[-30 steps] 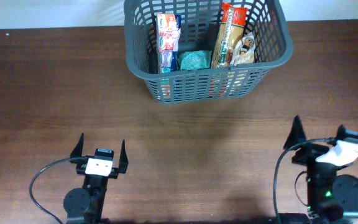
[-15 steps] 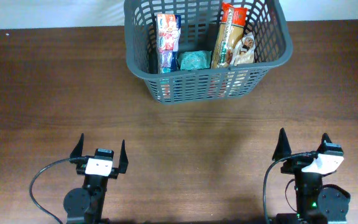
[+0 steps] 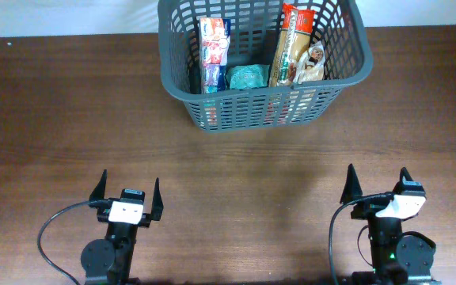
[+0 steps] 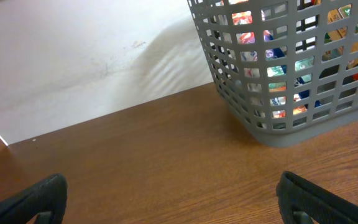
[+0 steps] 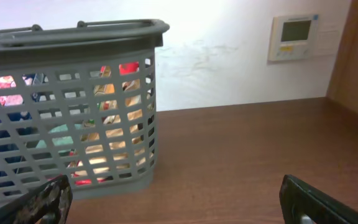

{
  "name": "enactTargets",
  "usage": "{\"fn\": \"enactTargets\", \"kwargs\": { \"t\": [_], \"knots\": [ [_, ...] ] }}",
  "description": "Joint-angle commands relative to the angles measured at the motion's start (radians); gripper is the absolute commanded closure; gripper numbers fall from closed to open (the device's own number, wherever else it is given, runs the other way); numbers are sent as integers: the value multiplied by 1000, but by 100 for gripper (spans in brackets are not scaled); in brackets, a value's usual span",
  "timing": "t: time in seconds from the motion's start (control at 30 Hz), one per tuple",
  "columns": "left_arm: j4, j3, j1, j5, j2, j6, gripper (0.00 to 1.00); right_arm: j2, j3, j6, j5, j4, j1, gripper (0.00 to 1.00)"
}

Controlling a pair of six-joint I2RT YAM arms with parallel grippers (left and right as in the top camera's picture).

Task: Pack container

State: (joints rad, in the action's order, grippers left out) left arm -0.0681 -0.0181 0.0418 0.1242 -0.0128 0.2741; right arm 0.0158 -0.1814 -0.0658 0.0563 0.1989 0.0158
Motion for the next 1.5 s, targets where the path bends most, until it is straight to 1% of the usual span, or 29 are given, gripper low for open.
{"fn": "enactTargets", "kwargs": {
  "t": [0.0,0.23,0.37,0.57,0.73,1.47],
  "knots": [
    [0,9,0,3,7,19,1,-13,41,10,-43,-26,-10,1],
    [0,9,0,3,7,19,1,-13,126,10,-87,-117,-10,1],
    [0,9,0,3,7,19,1,-13,154,10,-91,-136,-10,1],
    [0,9,0,3,7,19,1,-13,176,14,-86,-125,-10,1],
    [0,9,0,3,7,19,1,-13,176,89,-90,-124,-10,1],
    [0,9,0,3,7,19,1,-13,176,88,-83,-124,-10,1]
  ]
}}
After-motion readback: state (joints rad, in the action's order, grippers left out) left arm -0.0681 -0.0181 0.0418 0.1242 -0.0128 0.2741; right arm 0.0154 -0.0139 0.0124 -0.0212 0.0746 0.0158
